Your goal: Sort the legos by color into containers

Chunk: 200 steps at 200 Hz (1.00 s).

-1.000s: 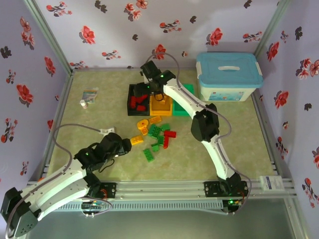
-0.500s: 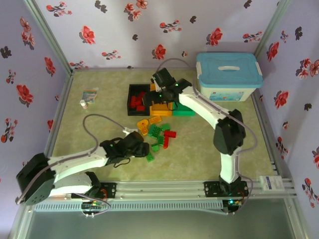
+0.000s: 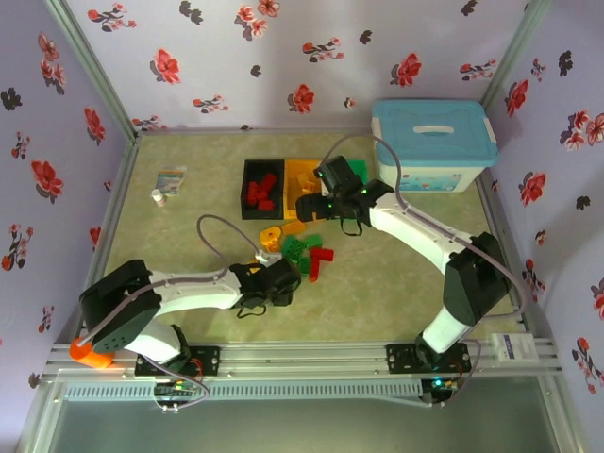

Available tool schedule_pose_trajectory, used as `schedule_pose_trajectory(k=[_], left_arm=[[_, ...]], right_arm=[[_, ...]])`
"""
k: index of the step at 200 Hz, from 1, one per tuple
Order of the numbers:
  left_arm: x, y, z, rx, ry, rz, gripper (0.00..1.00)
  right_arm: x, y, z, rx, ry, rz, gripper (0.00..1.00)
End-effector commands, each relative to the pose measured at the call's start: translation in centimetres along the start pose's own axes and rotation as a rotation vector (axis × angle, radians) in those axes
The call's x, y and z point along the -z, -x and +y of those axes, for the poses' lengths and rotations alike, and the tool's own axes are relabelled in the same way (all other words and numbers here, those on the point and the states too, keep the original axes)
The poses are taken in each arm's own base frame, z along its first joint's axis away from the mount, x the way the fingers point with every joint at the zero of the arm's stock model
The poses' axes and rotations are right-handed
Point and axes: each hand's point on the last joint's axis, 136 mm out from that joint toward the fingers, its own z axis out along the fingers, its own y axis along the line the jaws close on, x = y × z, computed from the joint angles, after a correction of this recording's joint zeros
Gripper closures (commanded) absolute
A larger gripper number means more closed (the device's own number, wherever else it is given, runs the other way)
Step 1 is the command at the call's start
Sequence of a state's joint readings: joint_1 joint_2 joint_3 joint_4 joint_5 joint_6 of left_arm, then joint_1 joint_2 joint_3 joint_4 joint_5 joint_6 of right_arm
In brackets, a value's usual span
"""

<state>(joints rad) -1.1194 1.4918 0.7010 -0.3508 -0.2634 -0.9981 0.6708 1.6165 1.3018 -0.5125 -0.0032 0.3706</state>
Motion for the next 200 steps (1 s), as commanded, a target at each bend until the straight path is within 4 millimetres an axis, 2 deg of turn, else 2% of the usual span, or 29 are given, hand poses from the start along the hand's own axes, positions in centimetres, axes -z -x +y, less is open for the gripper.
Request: schedule_pose_trajectory(k=[1,26,39,54,74,106,118,150,181,200], left_arm=[[-0.4,0.0,-1.8,0.013,-0.040,0.019,0.55],[1.4,2.2,-2.4,-0.004,-0.031,-0.053,0.62],[3.2,4.3,-3.0,-0.018,-0.042,-0.116,0.64],[5.2,7.4,-4.1,-0.021,-0.079,-0.177,0.65],[7.3,11.7,-5.6,-0.033,-0.130,-0.252,0.65],[8.8,18.4,-8.9,-0.098,-0.178,-0.303,0.65],[8.8,20.5,-10.3,-0.119,-0.204,-0.312,0.65],[6.4,25.0,-13.4,-0.166,-0.228,-0.294,0.64],[3.5,27.9,-15.4,-0.201,-0.220,-0.261,0.64],[2.5,29.6,-16.6,-0.209,-0.235,-0.259,0.63]], right_arm=[[1.7,1.6,-0.6,-0.043,0.004,-0.089,0.08],[3.1,1.4,-2.2,-0.076,-0.025,-0.128,0.08],[3.7,0.9,-4.1,-0.121,-0.084,-0.153,0.08],[4.3,-0.2,-6.7,-0.180,-0.152,-0.177,0.08],[4.0,-2.8,-9.5,-0.259,-0.196,-0.157,0.08],[4.3,-6.1,-11.3,-0.306,-0.224,-0.132,0.08],[4.7,-7.0,-11.7,-0.316,-0.236,-0.135,0.08],[6.7,-8.2,-13.2,-0.346,-0.288,-0.181,0.08],[8.8,-8.6,-14.3,-0.357,-0.325,-0.220,0.07],[9.6,-8.8,-14.4,-0.359,-0.325,-0.233,0.06]])
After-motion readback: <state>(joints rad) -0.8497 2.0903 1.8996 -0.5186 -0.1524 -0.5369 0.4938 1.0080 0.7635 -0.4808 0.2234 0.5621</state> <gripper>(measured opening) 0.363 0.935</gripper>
